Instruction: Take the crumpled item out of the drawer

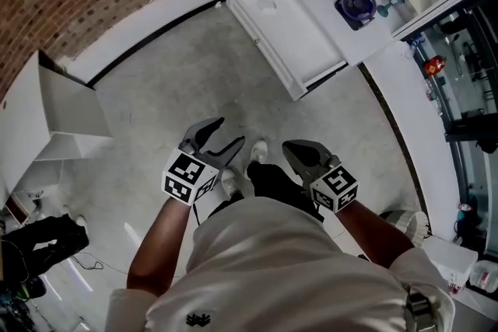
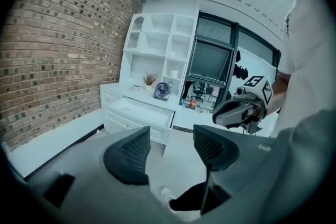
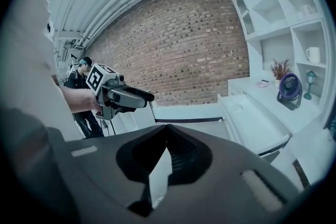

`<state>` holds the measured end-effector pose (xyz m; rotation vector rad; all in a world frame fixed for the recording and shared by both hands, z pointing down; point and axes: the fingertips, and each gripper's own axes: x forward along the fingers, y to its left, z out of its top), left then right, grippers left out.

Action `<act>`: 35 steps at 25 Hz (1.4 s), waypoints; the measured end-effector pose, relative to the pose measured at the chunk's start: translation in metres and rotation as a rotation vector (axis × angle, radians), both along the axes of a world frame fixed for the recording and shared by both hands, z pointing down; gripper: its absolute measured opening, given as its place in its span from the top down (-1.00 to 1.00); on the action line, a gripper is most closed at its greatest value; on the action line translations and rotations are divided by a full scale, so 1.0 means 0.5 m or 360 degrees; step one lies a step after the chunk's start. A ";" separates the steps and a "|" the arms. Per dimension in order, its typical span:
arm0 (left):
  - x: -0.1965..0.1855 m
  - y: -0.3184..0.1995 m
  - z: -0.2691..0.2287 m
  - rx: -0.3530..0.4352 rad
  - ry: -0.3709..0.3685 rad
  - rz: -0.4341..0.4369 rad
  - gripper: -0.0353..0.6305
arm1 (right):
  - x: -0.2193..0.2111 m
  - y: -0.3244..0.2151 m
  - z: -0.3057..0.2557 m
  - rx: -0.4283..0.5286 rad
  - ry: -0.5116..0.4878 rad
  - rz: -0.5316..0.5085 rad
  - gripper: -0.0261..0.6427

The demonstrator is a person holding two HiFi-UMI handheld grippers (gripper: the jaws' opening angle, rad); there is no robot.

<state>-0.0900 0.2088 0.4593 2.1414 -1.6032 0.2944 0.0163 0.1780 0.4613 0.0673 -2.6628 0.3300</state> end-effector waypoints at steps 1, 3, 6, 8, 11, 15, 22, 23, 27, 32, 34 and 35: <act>-0.007 -0.021 0.002 -0.0006 -0.0003 0.0021 0.13 | -0.005 -0.016 0.004 -0.0011 0.0002 0.0024 0.88; -0.024 -0.067 0.006 -0.0022 -0.0013 0.0054 0.13 | -0.016 -0.049 0.010 -0.0031 0.0013 0.0054 0.88; -0.042 -0.146 0.012 -0.0051 -0.0034 0.0087 0.13 | -0.028 -0.119 0.012 -0.0039 0.0010 0.0084 0.88; -0.047 -0.206 0.017 -0.0076 -0.0065 0.0123 0.13 | -0.033 -0.178 0.010 -0.0036 -0.0013 0.0121 0.88; -0.062 -0.291 0.030 -0.0117 -0.0106 0.0176 0.13 | -0.043 -0.259 0.007 -0.0036 -0.0047 0.0173 0.88; -0.089 -0.398 0.054 -0.0160 -0.0176 0.0215 0.14 | -0.048 -0.342 0.015 -0.0066 -0.0073 0.0220 0.88; -0.141 -0.577 0.113 -0.0241 -0.0250 0.0300 0.14 | -0.045 -0.467 0.042 -0.0074 -0.0023 0.0345 0.88; -0.151 -0.602 0.120 -0.0249 -0.0264 0.0322 0.14 | -0.045 -0.483 0.047 -0.0063 -0.0006 0.0364 0.88; -0.203 -0.697 0.153 -0.0284 -0.0316 0.0430 0.14 | -0.068 -0.543 0.053 -0.0075 -0.0007 0.0518 0.88; -0.267 -0.813 0.193 -0.0344 -0.0361 0.0579 0.14 | -0.111 -0.618 0.046 -0.0104 0.0010 0.0732 0.88; -0.294 -0.861 0.214 -0.0367 -0.0386 0.0649 0.15 | -0.128 -0.641 0.047 -0.0116 0.0024 0.0825 0.88; -0.308 -0.885 0.226 -0.0380 -0.0395 0.0678 0.15 | -0.137 -0.652 0.046 -0.0116 0.0031 0.0868 0.88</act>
